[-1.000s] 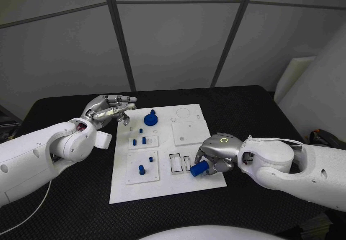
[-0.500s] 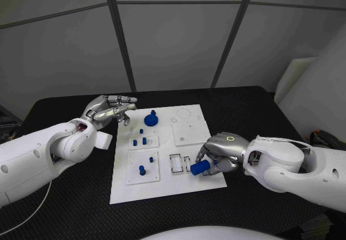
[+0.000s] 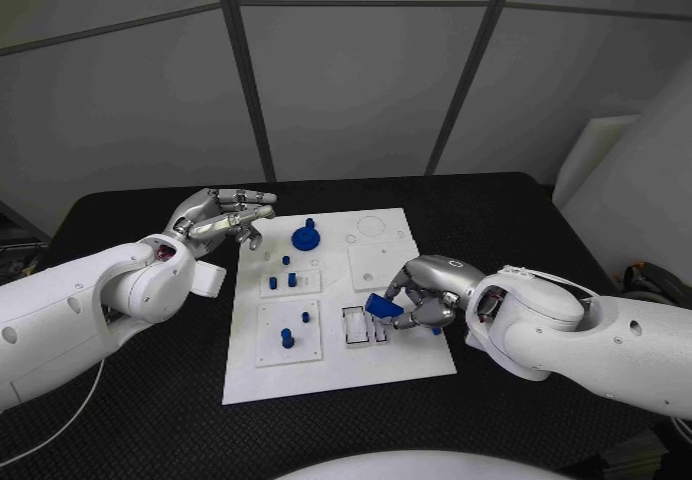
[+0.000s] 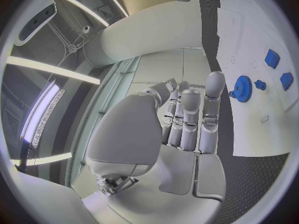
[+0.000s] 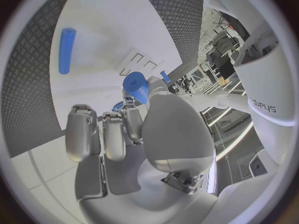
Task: Assemble the parts on the task board
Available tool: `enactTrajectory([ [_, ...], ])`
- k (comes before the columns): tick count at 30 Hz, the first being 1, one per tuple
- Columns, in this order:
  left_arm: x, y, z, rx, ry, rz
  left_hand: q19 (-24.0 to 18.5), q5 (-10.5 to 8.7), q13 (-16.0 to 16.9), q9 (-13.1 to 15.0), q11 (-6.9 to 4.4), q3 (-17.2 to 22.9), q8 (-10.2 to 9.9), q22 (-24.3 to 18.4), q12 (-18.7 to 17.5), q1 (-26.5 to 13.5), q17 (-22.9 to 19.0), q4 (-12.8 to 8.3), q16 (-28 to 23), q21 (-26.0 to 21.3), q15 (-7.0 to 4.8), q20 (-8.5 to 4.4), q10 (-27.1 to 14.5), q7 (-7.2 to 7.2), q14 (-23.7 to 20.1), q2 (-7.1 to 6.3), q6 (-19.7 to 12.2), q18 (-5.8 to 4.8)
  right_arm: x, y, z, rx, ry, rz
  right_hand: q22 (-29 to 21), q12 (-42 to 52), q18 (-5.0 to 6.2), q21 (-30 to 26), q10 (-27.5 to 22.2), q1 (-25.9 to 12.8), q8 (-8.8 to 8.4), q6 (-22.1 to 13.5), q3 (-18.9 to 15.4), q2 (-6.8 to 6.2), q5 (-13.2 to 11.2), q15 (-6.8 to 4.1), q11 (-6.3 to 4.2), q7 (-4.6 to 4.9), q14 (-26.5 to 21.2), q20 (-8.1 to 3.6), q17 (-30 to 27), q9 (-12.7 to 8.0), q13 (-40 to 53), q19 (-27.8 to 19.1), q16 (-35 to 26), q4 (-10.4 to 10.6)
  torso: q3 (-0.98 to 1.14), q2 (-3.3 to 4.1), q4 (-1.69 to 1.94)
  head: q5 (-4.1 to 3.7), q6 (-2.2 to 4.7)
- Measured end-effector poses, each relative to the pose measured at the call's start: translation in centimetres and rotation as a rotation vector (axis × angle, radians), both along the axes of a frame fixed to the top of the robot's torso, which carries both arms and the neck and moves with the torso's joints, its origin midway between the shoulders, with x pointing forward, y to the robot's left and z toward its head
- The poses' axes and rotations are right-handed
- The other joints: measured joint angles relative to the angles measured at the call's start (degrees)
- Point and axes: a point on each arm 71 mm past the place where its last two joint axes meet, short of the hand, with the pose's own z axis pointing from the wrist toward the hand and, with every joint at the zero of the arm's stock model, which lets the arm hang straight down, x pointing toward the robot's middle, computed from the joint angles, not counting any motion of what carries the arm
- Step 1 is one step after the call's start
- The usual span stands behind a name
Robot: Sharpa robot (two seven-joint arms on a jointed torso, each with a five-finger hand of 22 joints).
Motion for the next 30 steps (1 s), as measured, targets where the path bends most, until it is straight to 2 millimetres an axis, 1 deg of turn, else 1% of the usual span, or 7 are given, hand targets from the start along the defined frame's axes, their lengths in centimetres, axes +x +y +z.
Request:
enactTrajectory([
  [10,0.0,0.1,0.1,0.0,-0.001,0.001,0.0,0.0,0.0,0.0,0.0,0.0,0.0,0.0,0.0,0.0,0.0,0.0,0.0,0.0,0.0,0.0,0.0,0.0,0.0,0.0,0.0,0.0,0.5,1.1,-0.6,0.041,0.078,-0.094,0.0,0.51,0.0,0.22,0.22,-1.51,0.07,0.49,-0.8,0.38,0.64,0.01,0.18,0.46,0.0,0.2,0.0,0.07,0.0,0.2,0.17,-0.05,0.12,0.05,-0.1,0.53,-0.23],
  [16,-0.1,0.1,0.1,0.0,-0.001,0.0,0.0,0.0,-0.01,0.0,0.0,0.0,0.0,0.0,0.0,0.0,0.0,0.0,0.0,0.0,0.0,0.0,0.0,0.0,0.0,0.0,0.0,0.0,0.5,1.6,-0.7,0.051,0.101,-0.112,0.0,0.51,0.0,0.22,0.41,-2.81,0.71,0.75,-1.27,0.84,0.98,0.01,0.0,0.47,0.0,0.2,0.0,0.16,-0.01,0.19,0.17,-0.04,0.14,0.08,-0.15,0.7,-0.35],
  [18,-0.1,0.1,0.1,0.0,-0.001,0.0,0.0,0.0,-0.01,0.0,0.0,0.0,0.0,0.0,0.0,0.0,0.0,0.0,0.0,0.0,0.0,0.0,0.0,0.0,0.0,0.0,0.0,0.0,0.5,1.9,-0.7,0.054,0.11,-0.116,0.0,0.51,0.0,0.22,0.41,-3.24,1.19,0.82,-1.52,0.83,0.98,0.01,0.0,0.43,0.0,0.2,0.0,0.51,-0.01,0.19,0.17,-0.01,0.14,0.08,-0.15,0.74,-0.4],
  [20,-0.1,0.1,0.1,0.0,-0.001,0.0,0.0,0.0,-0.01,0.0,0.0,0.0,0.0,0.0,0.0,0.0,0.0,0.0,0.0,0.0,0.0,0.0,0.0,0.0,0.0,0.0,0.0,0.0,0.4,2.1,-0.8,0.057,0.117,-0.119,0.0,0.72,0.0,0.23,0.41,-3.92,2.47,0.92,-1.68,0.9,1.33,0.02,0.0,0.51,0.0,0.2,0.0,0.55,-0.01,0.19,0.17,-0.1,0.14,0.08,-0.15,0.78,-0.44],
  [21,-0.1,0.1,0.1,0.0,-0.001,0.0,0.0,0.0,-0.01,0.0,0.0,0.0,0.0,0.0,0.0,0.0,0.0,0.0,0.0,0.0,0.0,0.0,0.0,0.0,0.0,0.0,0.0,-0.01,0.4,2.3,-0.8,0.058,0.122,-0.121,0.0,0.74,0.0,0.22,0.48,-4.08,2.51,0.92,-1.95,1.06,1.71,0.02,-0.07,0.52,0.0,0.2,0.0,0.55,-0.01,0.19,0.17,-0.06,0.14,0.08,-0.15,0.78,-0.47],
  [24,-0.1,0.1,0.1,0.0,-0.001,-0.001,0.0,0.0,-0.01,0.0,0.0,0.0,0.0,0.0,0.0,0.0,0.0,0.0,0.0,0.0,0.0,0.0,0.01,0.0,0.0,0.0,0.0,0.0,0.3,2.5,-0.8,0.063,0.134,-0.125,0.0,1.23,0.0,0.23,0.83,-5.59,3.85,1.06,-2.55,1.2,3.79,0.02,-0.4,0.57,0.0,-0.02,0.0,1.11,-0.01,0.41,0.4,-0.04,0.14,0.08,-0.15,0.81,-0.53],
  [30,-0.1,0.1,0.1,0.0,-0.001,0.0,0.0,0.0,-0.02,0.0,0.01,0.0,0.0,0.01,-0.01,0.0,0.0,0.0,0.0,0.0,0.0,0.0,0.01,0.0,0.0,0.0,0.0,0.0,0.2,3.0,-0.9,0.072,0.17,-0.143,0.0,2.35,0.0,0.48,0.95,-7.39,4.48,1.65,-3.46,1.97,5.15,-0.21,-0.33,0.56,0.22,-0.01,-0.01,1.64,-0.01,0.4,0.4,-0.07,0.14,0.08,-0.15,0.9,-0.7],
])
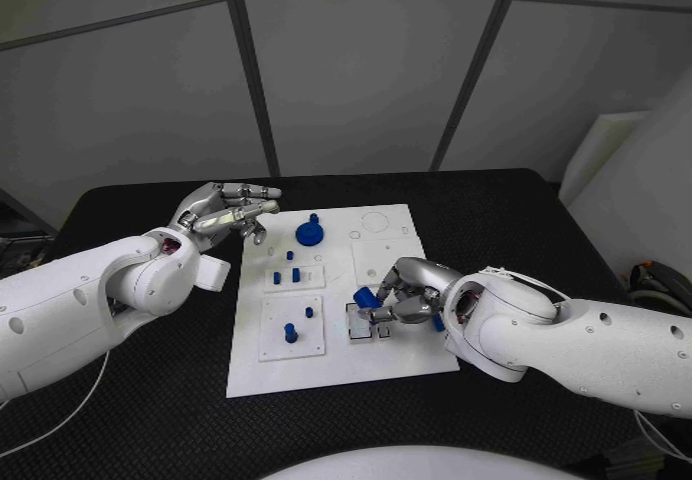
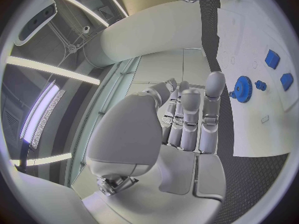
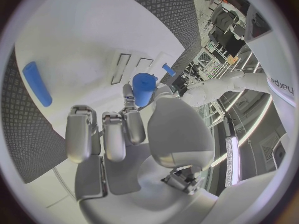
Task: Assemble the parts on the task board
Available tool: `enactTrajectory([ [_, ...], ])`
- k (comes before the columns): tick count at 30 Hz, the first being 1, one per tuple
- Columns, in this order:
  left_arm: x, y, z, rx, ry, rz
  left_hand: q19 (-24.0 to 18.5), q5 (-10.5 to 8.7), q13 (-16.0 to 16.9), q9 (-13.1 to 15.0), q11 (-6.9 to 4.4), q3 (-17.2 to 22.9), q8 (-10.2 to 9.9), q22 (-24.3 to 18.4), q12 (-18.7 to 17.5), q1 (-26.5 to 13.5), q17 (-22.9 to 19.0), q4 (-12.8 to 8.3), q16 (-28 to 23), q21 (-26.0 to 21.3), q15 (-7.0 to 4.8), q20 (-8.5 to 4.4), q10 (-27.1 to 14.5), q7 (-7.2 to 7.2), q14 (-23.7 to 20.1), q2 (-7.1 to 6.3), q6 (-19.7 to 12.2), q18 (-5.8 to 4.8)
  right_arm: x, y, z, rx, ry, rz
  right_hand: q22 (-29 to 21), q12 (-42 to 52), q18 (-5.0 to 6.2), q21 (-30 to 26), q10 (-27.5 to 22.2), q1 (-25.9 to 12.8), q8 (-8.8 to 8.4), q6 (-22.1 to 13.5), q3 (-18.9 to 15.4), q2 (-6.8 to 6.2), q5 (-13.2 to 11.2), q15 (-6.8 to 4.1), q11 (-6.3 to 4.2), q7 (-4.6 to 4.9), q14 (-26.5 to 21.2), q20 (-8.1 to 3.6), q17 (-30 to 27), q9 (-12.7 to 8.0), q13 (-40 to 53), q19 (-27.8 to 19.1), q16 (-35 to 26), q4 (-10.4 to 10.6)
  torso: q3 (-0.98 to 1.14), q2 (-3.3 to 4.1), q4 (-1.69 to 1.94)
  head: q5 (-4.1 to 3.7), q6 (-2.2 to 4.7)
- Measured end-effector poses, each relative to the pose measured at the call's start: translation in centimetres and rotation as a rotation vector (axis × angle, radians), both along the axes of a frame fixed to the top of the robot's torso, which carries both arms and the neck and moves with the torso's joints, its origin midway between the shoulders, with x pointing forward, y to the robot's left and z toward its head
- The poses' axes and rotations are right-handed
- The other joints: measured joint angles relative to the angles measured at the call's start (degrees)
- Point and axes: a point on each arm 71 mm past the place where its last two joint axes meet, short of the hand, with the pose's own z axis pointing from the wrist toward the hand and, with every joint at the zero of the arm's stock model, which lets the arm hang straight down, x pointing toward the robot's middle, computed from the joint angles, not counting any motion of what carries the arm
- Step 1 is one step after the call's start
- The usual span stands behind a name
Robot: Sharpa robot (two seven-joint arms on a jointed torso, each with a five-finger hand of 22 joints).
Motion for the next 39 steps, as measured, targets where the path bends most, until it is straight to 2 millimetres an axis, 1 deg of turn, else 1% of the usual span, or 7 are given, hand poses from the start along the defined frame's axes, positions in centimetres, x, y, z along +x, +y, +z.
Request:
enactTrajectory([
  [11,0.0,0.1,0.0,0.001,0.0,0.002,0.0,0.0,0.07,0.0,0.0,-0.16,0.0,0.0,0.0,0.0,0.0,-0.16,0.0,0.0,0.0,0.0,0.0,0.0,0.0,0.0,0.0,0.0,0.1,-0.1,-0.6,-0.02,0.058,-0.03,0.0,0.6,0.0,0.0,0.19,-2.1,0.82,1.02,-1.14,0.59,-0.32,-0.22,-0.18,-0.15,-0.22,-0.21,0.0,0.41,0.0,0.21,0.22,0.04,-0.03,-0.05,0.01,0.11,-0.21],
  [18,0.0,0.2,0.1,0.001,-0.001,0.002,0.0,0.0,0.06,0.0,0.0,-0.16,0.0,0.0,0.0,0.0,0.0,-0.16,0.0,0.0,0.0,0.0,0.01,0.0,0.0,0.0,0.0,0.0,-0.2,0.3,-1.2,-0.041,0.09,-0.016,0.04,0.6,0.0,0.0,0.5,-2.47,1.71,2.9,-1.46,0.66,-1.08,-0.22,-0.27,-0.63,-0.22,-0.21,0.0,0.73,0.0,0.21,0.21,0.04,-0.03,-0.04,0.04,0.18,-0.36],
  [22,0.0,0.2,0.1,0.002,-0.001,0.003,0.0,0.0,0.06,0.0,0.06,-0.16,0.0,0.0,0.0,0.0,0.0,-0.16,0.0,0.0,0.0,0.0,0.07,0.0,0.0,0.0,0.0,0.0,-0.3,0.5,-1.1,-0.043,0.092,-0.008,0.04,0.6,0.0,0.0,0.6,-2.47,1.46,3.58,-1.47,0.65,-1.19,-0.22,-0.19,-1.08,-0.22,-0.21,0.03,0.62,0.0,0.21,0.22,0.05,-0.03,-0.02,0.04,0.21,-0.37],
  [31,0.0,0.3,0.1,0.002,-0.001,0.004,0.0,0.0,0.06,0.0,0.07,-0.16,0.0,0.0,-0.01,0.0,0.0,-0.16,0.0,0.0,0.0,0.0,0.07,0.0,0.0,0.0,0.0,0.0,-0.4,1.0,-1.3,-0.043,0.097,0.006,0.04,0.6,0.0,0.0,0.59,-3.04,1.24,3.7,-1.96,0.8,-2.02,-0.22,-0.18,-1.19,-0.22,-0.21,0.04,0.66,-0.01,0.2,0.21,0.06,-0.03,0.03,0.03,0.25,-0.56],
  [34,0.0,0.3,0.1,0.002,-0.001,0.004,0.0,0.0,0.06,0.0,0.07,-0.16,0.0,0.0,-0.01,0.0,0.0,-0.16,0.0,0.0,0.0,0.0,0.07,0.0,0.0,0.0,0.0,0.0,-0.4,1.1,-1.3,-0.044,0.095,0.007,0.03,0.6,0.0,0.0,0.59,-3.69,1.51,3.97,-2.42,0.82,-2.58,-0.23,-0.18,-1.77,-0.23,-0.21,0.04,0.83,-0.01,0.2,0.21,0.05,-0.03,0.03,0.03,0.29,-0.58],
  [37,-0.1,0.3,0.1,0.002,-0.001,0.004,0.0,0.0,0.05,0.0,0.07,-0.16,0.0,0.0,-0.01,0.0,0.0,-0.16,0.0,0.0,0.0,0.0,0.08,0.0,0.0,0.0,0.0,0.0,-0.4,1.1,-1.4,-0.047,0.093,0.007,0.03,0.6,0.0,0.0,0.57,-5.79,2.01,5.41,-3.6,1.49,-6.6,-0.24,-0.19,-3.18,-0.24,-0.21,0.04,1.2,-0.01,0.2,0.21,-0.05,-0.03,0.03,0.01,0.3,-0.6],
  [39,-0.1,0.3,0.1,0.002,-0.001,0.004,0.0,0.0,0.05,0.0,0.07,-0.16,0.0,0.0,-0.01,0.0,0.0,-0.16,0.0,0.0,0.0,0.0,0.08,0.0,0.0,0.0,0.0,0.0,-0.4,1.2,-1.4,-0.049,0.091,0.007,0.03,0.6,0.0,0.0,0.56,-6.86,2.44,5.29,-4.43,1.55,-10.07,-0.24,-0.2,-3.39,-0.24,-0.21,0.03,1.46,-0.01,0.2,0.21,-0.01,-0.02,0.02,0.01,0.3,-0.61],
])
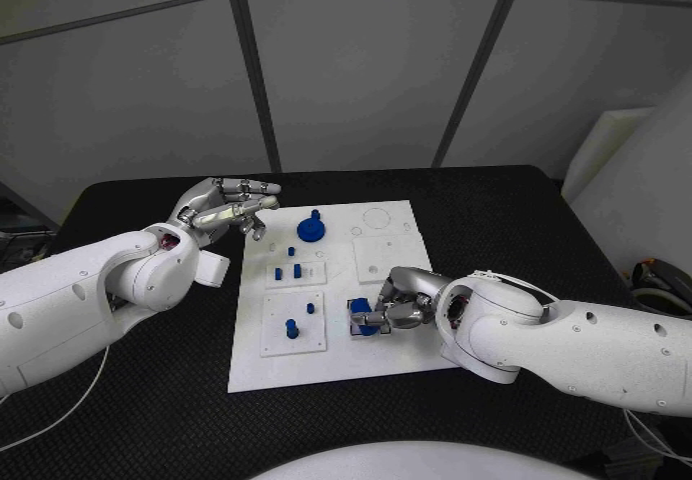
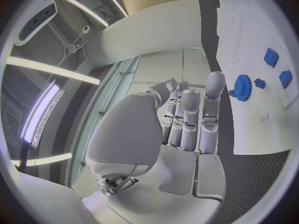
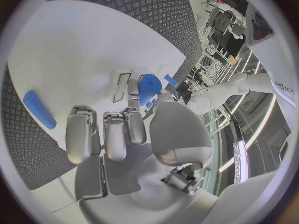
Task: Assemble the parts on the task board
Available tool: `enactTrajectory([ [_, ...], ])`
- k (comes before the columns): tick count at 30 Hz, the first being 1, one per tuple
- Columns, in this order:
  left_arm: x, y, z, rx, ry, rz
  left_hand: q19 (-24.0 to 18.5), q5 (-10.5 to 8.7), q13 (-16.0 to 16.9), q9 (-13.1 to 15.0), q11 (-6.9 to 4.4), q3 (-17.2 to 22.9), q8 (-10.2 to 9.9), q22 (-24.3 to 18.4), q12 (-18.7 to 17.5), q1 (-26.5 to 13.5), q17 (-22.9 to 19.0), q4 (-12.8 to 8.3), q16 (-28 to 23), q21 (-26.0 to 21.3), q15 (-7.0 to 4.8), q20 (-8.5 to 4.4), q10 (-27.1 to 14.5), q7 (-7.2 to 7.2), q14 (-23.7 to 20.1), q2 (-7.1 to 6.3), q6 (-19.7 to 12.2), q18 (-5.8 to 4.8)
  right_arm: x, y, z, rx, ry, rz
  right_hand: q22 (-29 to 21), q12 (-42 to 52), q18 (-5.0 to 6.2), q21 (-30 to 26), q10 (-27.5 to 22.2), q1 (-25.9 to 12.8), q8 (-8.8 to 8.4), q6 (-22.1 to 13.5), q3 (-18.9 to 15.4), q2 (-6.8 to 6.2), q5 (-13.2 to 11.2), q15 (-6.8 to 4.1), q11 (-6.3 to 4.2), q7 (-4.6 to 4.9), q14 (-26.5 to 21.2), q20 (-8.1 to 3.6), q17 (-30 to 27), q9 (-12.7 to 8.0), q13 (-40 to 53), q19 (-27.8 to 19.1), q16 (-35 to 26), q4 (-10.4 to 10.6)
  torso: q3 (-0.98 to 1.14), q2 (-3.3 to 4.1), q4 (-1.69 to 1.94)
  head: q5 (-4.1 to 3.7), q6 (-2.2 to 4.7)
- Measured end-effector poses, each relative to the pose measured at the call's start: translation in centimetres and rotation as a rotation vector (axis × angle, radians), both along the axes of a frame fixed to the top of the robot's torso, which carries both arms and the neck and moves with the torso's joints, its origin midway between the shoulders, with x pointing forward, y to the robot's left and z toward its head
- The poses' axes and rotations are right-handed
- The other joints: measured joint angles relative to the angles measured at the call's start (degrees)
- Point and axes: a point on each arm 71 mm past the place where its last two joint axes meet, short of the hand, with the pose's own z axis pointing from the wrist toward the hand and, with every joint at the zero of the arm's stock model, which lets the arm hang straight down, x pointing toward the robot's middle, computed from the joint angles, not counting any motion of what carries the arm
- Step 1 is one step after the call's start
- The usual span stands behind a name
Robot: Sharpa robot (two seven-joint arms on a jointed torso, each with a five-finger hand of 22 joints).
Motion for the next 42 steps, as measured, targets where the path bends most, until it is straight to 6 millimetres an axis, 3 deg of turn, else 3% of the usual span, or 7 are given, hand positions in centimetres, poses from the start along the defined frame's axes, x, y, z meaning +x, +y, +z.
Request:
enactTrajectory([
  [6,0.0,0.0,0.0,0.0,0.0,0.0,0.0,0.0,0.0,0.0,0.0,0.0,0.0,0.0,0.0,0.0,0.0,0.0,0.0,0.0,0.0,0.0,0.0,0.0,0.0,0.0,0.0,0.0,0.1,0.0,0.0,-0.004,-0.009,-0.003,0.0,-0.56,0.0,0.0,0.0,-3.37,0.37,-0.81,-2.24,0.05,-9.09,0.0,0.0,0.36,0.0,0.0,0.0,0.35,0.0,0.0,0.0,0.08,0.02,-0.05,-0.02,0.01,0.03],
  [10,0.0,0.0,0.0,0.0,0.0,0.0,0.0,0.0,-0.01,0.0,0.0,0.0,0.0,0.0,0.07,0.0,-0.01,0.0,0.0,0.0,0.0,0.0,0.0,0.0,0.0,0.0,0.0,0.0,0.2,0.1,0.0,-0.005,-0.017,-0.005,-0.01,-0.94,0.0,0.0,0.0,-4.3,0.65,-1.02,-2.55,-0.25,-12.48,0.0,0.0,0.57,0.0,0.0,0.0,0.48,0.0,0.0,0.0,0.2,0.02,-0.06,-0.02,0.03,0.06],
  [18,0.0,0.0,0.0,0.0,0.0,0.0,0.0,0.0,0.05,0.0,0.01,0.0,0.0,0.0,0.4,0.0,-0.11,0.0,0.0,0.0,0.0,0.0,0.01,0.0,0.0,0.0,0.0,0.0,0.2,0.1,0.2,-0.002,-0.041,-0.01,-0.01,-1.34,0.0,-0.05,0.0,-4.33,0.65,-1.21,-2.71,-0.28,-12.85,0.01,0.01,0.38,0.01,0.0,-0.01,0.55,0.0,0.0,0.0,0.04,0.03,-0.06,-0.02,0.07,0.13],
  [24,0.0,0.1,0.0,0.001,0.0,0.0,0.0,0.0,0.04,0.0,0.0,0.0,0.0,0.0,0.4,0.0,-0.11,0.0,0.0,0.0,0.0,0.0,0.01,0.0,0.0,0.0,0.0,0.0,-0.2,-0.2,0.6,0.004,-0.065,-0.008,-0.01,-1.34,0.0,-0.22,0.0,-1.49,1.03,-1.62,-2.42,-0.79,-9.63,0.01,0.01,0.38,0.01,0.0,-0.01,0.89,0.0,0.0,0.0,-0.24,0.08,-0.07,-0.02,0.05,0.18],
  [35,0.0,0.0,0.0,0.0,0.001,0.0,0.0,0.0,0.03,0.0,0.01,0.0,0.0,0.0,0.4,0.0,-0.1,0.0,0.0,0.0,0.0,0.0,0.01,0.0,0.0,0.0,0.0,0.01,-1.1,-1.5,1.6,0.017,-0.111,0.011,-0.01,-1.34,0.0,-0.22,-0.01,0.9,1.32,-1.93,-2.01,-1.04,-8.41,0.01,0.01,0.48,0.01,0.0,-0.02,1.11,0.0,0.0,0.0,-0.29,0.1,-0.14,-0.09,-0.24,0.47],
  [37,0.1,0.0,0.0,0.0,0.001,0.0,0.0,0.0,0.03,0.0,0.01,0.0,0.0,0.0,0.4,0.0,-0.1,0.0,0.0,0.0,0.0,0.0,0.01,0.0,0.0,0.0,0.0,0.0,-1.2,-2.0,1.6,0.014,-0.115,0.011,-0.02,-1.48,0.0,-0.22,-0.01,3.45,1.66,-2.29,-1.62,-1.18,-9.23,0.01,0.01,0.56,0.01,0.0,-0.02,1.22,0.0,0.0,0.0,-0.68,0.1,-0.15,-0.09,-0.29,0.48],
  [42,0.1,0.0,-0.1,0.001,0.001,0.003,0.0,0.0,0.03,0.0,-0.2,0.0,0.0,0.0,0.4,0.0,-0.16,0.0,0.0,0.0,0.0,0.0,-0.2,0.0,0.0,0.0,0.0,0.0,-1.4,-2.6,1.8,0.015,-0.126,0.027,-0.02,-2.5,0.0,-0.47,-0.21,8.14,1.69,-3.17,-1.44,-1.52,-14.66,0.02,0.22,0.88,0.01,0.0,-0.02,1.22,0.02,-0.01,0.0,-0.82,0.1,-0.15,-0.09,-0.23,0.5],
])
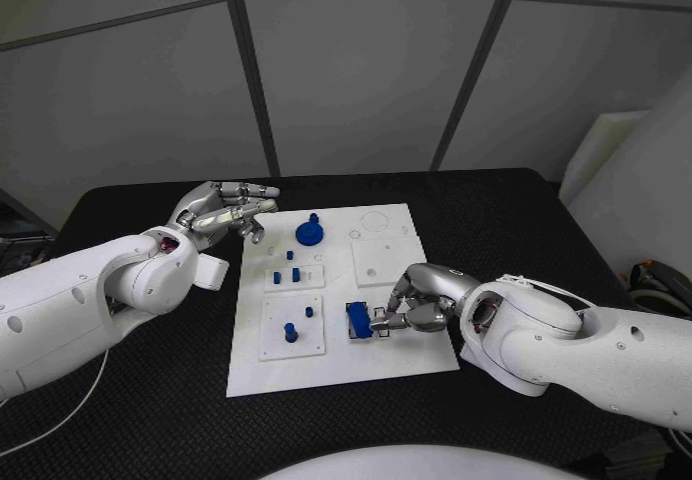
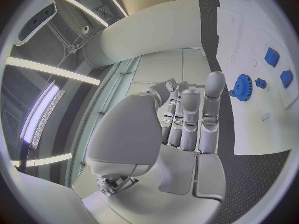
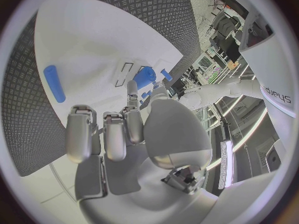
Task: Assemble the parts on the task board
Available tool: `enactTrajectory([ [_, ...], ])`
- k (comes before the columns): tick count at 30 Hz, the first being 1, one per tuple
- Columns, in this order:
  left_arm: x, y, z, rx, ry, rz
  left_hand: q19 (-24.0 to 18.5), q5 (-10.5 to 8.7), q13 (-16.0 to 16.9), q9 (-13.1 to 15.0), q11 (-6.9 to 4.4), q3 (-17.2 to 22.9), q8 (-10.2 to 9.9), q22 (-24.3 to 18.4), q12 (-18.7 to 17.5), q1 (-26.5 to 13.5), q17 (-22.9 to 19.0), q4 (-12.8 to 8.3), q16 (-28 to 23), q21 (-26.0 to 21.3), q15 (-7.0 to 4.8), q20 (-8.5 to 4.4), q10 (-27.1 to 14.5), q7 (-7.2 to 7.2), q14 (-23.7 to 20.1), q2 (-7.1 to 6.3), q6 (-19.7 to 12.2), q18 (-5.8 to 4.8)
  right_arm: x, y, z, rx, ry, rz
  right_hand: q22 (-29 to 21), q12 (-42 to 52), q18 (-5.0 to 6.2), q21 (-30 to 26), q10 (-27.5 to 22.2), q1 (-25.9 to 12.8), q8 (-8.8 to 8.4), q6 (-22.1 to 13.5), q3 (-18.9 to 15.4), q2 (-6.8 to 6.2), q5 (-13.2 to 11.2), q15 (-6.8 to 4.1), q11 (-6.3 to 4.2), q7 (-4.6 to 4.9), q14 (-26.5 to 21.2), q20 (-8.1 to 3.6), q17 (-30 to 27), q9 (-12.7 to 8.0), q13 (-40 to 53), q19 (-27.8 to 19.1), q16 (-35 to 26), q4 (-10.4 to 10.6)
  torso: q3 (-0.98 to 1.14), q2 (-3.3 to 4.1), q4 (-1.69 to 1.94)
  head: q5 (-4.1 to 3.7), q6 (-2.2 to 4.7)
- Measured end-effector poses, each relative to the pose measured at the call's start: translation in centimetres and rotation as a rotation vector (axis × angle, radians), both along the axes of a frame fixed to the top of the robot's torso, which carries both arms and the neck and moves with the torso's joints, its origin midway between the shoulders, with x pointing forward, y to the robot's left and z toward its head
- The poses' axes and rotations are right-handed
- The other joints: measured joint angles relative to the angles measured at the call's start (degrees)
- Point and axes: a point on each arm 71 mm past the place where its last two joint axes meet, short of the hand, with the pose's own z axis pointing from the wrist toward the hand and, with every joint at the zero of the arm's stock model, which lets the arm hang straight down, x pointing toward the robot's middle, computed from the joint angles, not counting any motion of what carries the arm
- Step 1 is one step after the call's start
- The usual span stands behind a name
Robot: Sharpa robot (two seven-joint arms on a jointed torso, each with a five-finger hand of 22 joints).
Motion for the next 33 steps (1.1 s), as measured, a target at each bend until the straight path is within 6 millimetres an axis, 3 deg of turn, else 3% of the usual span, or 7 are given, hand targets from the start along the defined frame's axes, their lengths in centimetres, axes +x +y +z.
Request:
enactTrajectory([
  [9,0.0,-0.2,0.0,-0.001,0.0,-0.002,0.0,0.0,0.03,0.0,0.0,0.0,0.0,0.0,0.0,0.0,0.01,0.0,0.0,0.0,0.0,0.0,0.0,0.0,0.0,0.0,0.0,0.0,0.2,0.0,-0.1,0.002,-0.015,0.034,0.0,-0.38,0.0,-0.23,-0.01,6.96,0.0,-0.4,1.59,0.13,3.26,0.04,0.01,0.01,0.0,0.21,0.0,0.07,0.46,-0.21,-0.22,-2.0,-0.07,0.05,0.1,0.01,0.13],
  [17,0.0,-0.2,0.0,-0.001,0.001,-0.003,0.0,0.0,0.04,0.0,0.0,0.0,0.0,0.0,0.0,0.0,0.01,0.0,0.0,0.0,0.0,0.0,0.0,0.0,0.0,0.0,0.0,0.0,0.5,0.5,-0.3,0.002,-0.025,0.048,-0.01,-0.45,0.0,-0.23,-0.11,7.54,0.0,-0.4,1.35,0.74,4.68,0.14,0.11,0.01,-0.09,0.22,-0.01,0.07,1.06,-0.21,-0.22,-1.76,-0.08,0.12,0.16,0.13,0.12],
  [33,0.0,-0.2,0.0,-0.001,0.002,-0.004,0.0,0.0,0.03,0.0,0.0,0.0,0.0,-0.08,0.0,0.0,-0.1,0.0,0.0,0.0,0.0,0.0,0.0,0.0,0.0,0.0,0.0,0.0,1.2,1.7,-0.7,-0.012,-0.037,0.048,-0.01,-0.43,0.0,-0.23,-0.11,7.76,0.0,-0.39,1.2,0.96,5.03,0.15,0.12,0.01,-0.1,0.21,-0.01,0.17,1.88,-0.21,-0.22,-1.25,-0.08,0.1,0.08,0.05,0.12],
])
